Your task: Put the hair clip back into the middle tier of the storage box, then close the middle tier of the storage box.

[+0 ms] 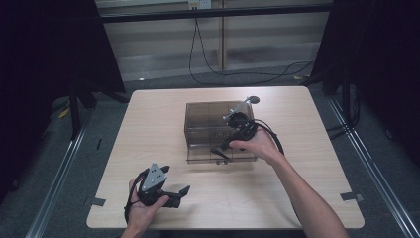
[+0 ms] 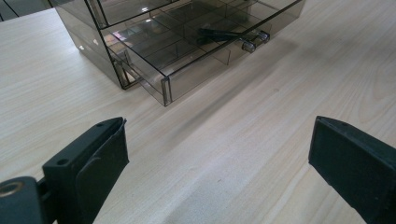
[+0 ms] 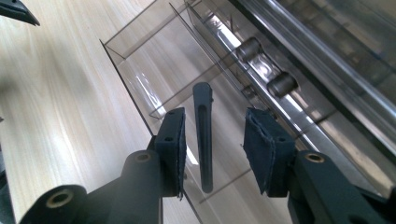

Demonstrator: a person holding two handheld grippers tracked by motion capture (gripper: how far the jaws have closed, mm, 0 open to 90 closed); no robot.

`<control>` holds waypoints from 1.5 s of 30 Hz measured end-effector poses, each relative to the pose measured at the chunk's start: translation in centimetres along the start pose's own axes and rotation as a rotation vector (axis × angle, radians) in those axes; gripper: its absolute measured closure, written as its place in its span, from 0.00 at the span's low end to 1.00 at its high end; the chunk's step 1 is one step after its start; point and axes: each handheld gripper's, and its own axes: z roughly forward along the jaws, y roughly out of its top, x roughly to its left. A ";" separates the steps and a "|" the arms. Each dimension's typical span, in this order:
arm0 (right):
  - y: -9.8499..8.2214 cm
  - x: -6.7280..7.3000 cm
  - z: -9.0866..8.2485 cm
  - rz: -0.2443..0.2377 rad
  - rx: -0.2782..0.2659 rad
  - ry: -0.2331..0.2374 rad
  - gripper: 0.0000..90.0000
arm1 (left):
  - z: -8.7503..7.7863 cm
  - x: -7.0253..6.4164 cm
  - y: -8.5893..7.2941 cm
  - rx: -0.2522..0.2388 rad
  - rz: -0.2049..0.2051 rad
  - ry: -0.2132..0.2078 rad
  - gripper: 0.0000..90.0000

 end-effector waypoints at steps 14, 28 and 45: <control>-2.8 0.0 -1.3 0.008 -0.143 -0.015 0.60 | 0.1 -0.1 0.0 -0.005 0.003 -0.001 0.05; -7.0 -0.4 -3.7 0.068 -0.284 -0.045 0.60 | 0.3 -0.3 0.1 0.005 0.006 -0.002 0.05; -11.6 -0.1 -5.7 0.123 -0.380 -0.089 0.55 | 0.6 -0.4 0.2 0.011 0.017 0.006 0.06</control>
